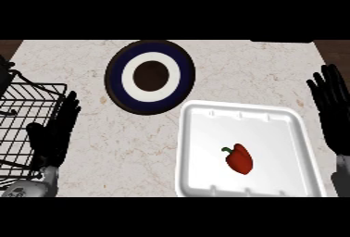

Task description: Pick the bell pepper from the tray and place it in the plate

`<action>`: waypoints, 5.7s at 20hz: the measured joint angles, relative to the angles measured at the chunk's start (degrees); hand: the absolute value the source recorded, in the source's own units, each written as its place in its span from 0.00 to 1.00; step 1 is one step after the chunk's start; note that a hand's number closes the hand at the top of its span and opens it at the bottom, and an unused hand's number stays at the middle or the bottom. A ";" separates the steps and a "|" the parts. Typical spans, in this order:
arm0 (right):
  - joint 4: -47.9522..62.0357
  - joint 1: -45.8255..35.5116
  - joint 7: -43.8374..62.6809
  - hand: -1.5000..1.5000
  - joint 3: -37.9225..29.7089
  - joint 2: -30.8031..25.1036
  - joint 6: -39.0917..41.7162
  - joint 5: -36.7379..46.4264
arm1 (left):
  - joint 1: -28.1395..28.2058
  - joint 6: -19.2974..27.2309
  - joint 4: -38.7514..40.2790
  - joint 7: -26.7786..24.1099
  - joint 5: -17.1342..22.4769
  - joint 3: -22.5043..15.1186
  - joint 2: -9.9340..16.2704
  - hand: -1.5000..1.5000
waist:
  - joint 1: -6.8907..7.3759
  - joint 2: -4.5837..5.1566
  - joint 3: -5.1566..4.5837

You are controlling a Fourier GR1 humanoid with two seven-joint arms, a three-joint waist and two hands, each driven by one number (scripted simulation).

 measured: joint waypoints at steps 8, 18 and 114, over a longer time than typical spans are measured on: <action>-3.27 -6.12 2.72 0.00 17.60 0.04 3.38 13.76 | -0.82 -4.07 1.18 -4.81 0.24 -0.56 0.04 0.50 | 1.82 -0.89 0.81; -0.76 6.32 -15.21 0.00 32.18 11.35 -12.60 35.12 | 2.74 -10.71 6.35 -13.75 2.16 2.04 -0.22 0.50 | -0.14 -0.59 1.74; 50.30 -36.01 -34.47 1.00 -11.32 5.70 7.08 56.63 | 1.24 -19.87 9.24 -15.06 -8.53 12.94 -9.48 0.50 | 0.23 -0.50 1.87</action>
